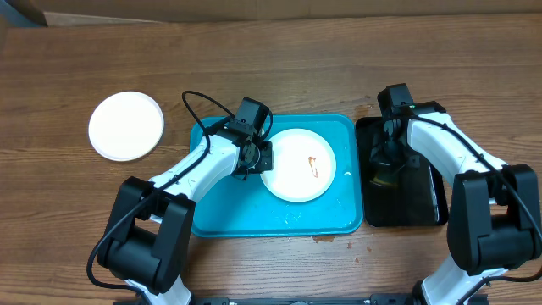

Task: Clean dirty plates on tray and stack at the side
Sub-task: 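Rub the sponge around inside the black tray with right gripper, then carry the sponge left onto the held white plate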

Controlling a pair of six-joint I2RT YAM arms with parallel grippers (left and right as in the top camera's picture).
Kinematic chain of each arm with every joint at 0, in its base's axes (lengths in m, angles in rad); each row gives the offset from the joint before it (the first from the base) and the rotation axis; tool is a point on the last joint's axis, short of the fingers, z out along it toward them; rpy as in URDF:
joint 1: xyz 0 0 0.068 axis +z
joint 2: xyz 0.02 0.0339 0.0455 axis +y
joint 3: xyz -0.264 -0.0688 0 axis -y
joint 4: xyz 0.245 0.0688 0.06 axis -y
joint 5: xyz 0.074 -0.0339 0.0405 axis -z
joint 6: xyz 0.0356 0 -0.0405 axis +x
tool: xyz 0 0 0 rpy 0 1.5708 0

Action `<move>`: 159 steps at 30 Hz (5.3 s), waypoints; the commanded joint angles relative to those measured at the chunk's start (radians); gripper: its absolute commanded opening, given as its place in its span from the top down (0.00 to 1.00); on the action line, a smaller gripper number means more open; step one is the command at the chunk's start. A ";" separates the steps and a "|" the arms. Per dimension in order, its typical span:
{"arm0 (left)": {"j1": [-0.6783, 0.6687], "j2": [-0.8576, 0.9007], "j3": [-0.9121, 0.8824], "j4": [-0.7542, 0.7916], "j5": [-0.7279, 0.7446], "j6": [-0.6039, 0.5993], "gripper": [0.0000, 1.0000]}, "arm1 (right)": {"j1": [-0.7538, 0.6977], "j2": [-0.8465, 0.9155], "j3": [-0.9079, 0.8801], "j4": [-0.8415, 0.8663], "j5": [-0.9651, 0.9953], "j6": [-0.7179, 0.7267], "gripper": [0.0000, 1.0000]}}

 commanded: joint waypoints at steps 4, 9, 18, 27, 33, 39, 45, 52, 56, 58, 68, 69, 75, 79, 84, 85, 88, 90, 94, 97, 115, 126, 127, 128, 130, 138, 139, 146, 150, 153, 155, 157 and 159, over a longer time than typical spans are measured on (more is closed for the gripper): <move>0.000 -0.029 0.016 -0.002 -0.017 -0.007 0.94 | -0.003 -0.021 0.065 -0.058 0.007 -0.009 0.96; 0.000 -0.029 0.016 0.001 -0.017 -0.007 0.91 | -0.001 -0.021 0.158 -0.158 0.055 -0.023 0.96; 0.000 -0.029 0.016 0.005 -0.017 -0.007 0.89 | 0.000 -0.021 0.166 -0.171 0.051 -0.053 0.96; 0.000 -0.029 0.016 0.005 -0.017 -0.007 0.90 | 0.000 -0.021 0.087 -0.112 0.047 -0.046 0.96; 0.000 -0.029 0.016 0.004 -0.017 -0.007 0.90 | 0.000 -0.021 0.063 -0.093 0.047 -0.046 0.59; 0.000 -0.029 0.016 0.003 -0.017 -0.006 0.90 | 0.000 -0.021 0.043 -0.076 0.048 -0.009 0.57; 0.000 -0.029 0.016 0.003 -0.017 -0.007 0.91 | 0.000 -0.021 -0.026 0.010 0.048 0.004 0.58; 0.000 -0.029 0.016 0.003 -0.017 -0.007 0.91 | 0.000 -0.021 0.002 0.001 0.048 0.002 0.96; 0.000 -0.029 0.016 0.003 -0.017 -0.006 0.90 | 0.000 -0.021 0.055 -0.051 0.048 -0.005 0.96; 0.000 -0.029 0.016 0.004 -0.017 -0.007 0.90 | 0.000 -0.021 0.076 -0.075 0.057 -0.005 0.96; 0.000 -0.029 0.016 0.008 -0.017 -0.006 0.89 | 0.000 -0.021 0.097 -0.108 0.088 -0.005 0.96; 0.000 -0.029 0.016 0.008 -0.017 -0.006 0.89 | 0.000 -0.021 0.097 -0.107 0.086 -0.005 0.96; 0.000 -0.029 0.016 0.009 -0.017 -0.007 0.89 | 0.000 -0.021 0.098 -0.103 0.085 -0.082 0.96; 0.000 -0.029 0.016 0.009 -0.017 -0.007 0.94 | 0.000 -0.021 0.113 -0.113 0.068 -0.044 0.96; 0.000 -0.029 0.016 0.009 -0.017 -0.007 0.93 | -0.002 -0.021 0.132 -0.148 0.089 -0.023 0.96; 0.000 -0.029 0.016 0.009 -0.017 -0.007 0.93 | -0.002 -0.021 0.134 -0.145 0.084 0.003 0.96; 0.000 -0.029 0.016 0.009 -0.017 -0.007 0.91 | -0.002 -0.021 0.135 -0.153 0.101 -0.011 0.96; 0.000 -0.029 0.016 0.010 -0.017 -0.007 0.92 | -0.004 -0.021 0.137 -0.150 0.107 0.022 0.96; 0.000 -0.029 0.016 0.009 -0.017 -0.007 0.93 | -0.003 -0.021 0.148 -0.159 0.097 0.007 0.96; 0.000 -0.029 0.016 0.010 -0.016 -0.007 0.93 | -0.005 -0.021 0.187 -0.187 0.090 0.014 0.96; 0.000 -0.017 0.016 0.020 -0.013 -0.008 0.85 | 0.011 -0.021 0.241 -0.202 0.047 0.029 0.96; 0.000 -0.016 0.016 0.021 -0.013 -0.011 0.85 | 0.029 -0.021 0.323 -0.285 0.035 -0.024 0.96; 0.000 -0.016 0.016 0.021 -0.013 -0.011 0.79 | 0.029 -0.021 0.323 -0.298 0.040 -0.023 0.96; 0.000 -0.016 0.016 0.020 -0.013 -0.011 0.78 | 0.029 -0.021 0.321 -0.303 0.045 -0.023 0.96; 0.000 -0.016 0.016 0.020 -0.013 -0.011 0.77 | 0.029 -0.021 0.315 -0.302 0.048 -0.024 0.96; 0.000 -0.016 0.013 0.021 -0.013 -0.011 0.80 | 0.029 -0.020 0.312 -0.299 0.048 -0.019 0.96; 0.000 -0.016 0.012 0.021 -0.013 -0.012 0.81 | 0.029 -0.019 0.312 -0.294 0.048 -0.019 0.96; 0.000 -0.016 0.000 0.041 -0.013 -0.016 0.81 | 0.029 -0.019 0.312 -0.274 0.047 -0.012 0.96; 0.000 -0.016 0.000 0.042 -0.013 -0.019 0.81 | 0.036 -0.019 0.314 -0.260 0.047 -0.020 0.96; 0.000 -0.016 0.000 0.043 -0.013 -0.019 0.82 | 0.051 -0.019 0.321 -0.256 0.047 -0.031 0.96; 0.000 -0.016 0.000 0.043 -0.013 -0.019 0.82 | 0.070 -0.019 0.330 -0.248 0.047 -0.031 0.96; 0.000 -0.016 0.000 0.043 -0.013 -0.019 0.82 | 0.105 -0.019 0.337 -0.237 0.047 -0.032 0.96; 0.000 -0.016 0.000 0.043 -0.013 -0.019 0.82 | 0.149 -0.019 0.339 -0.220 0.046 -0.032 0.96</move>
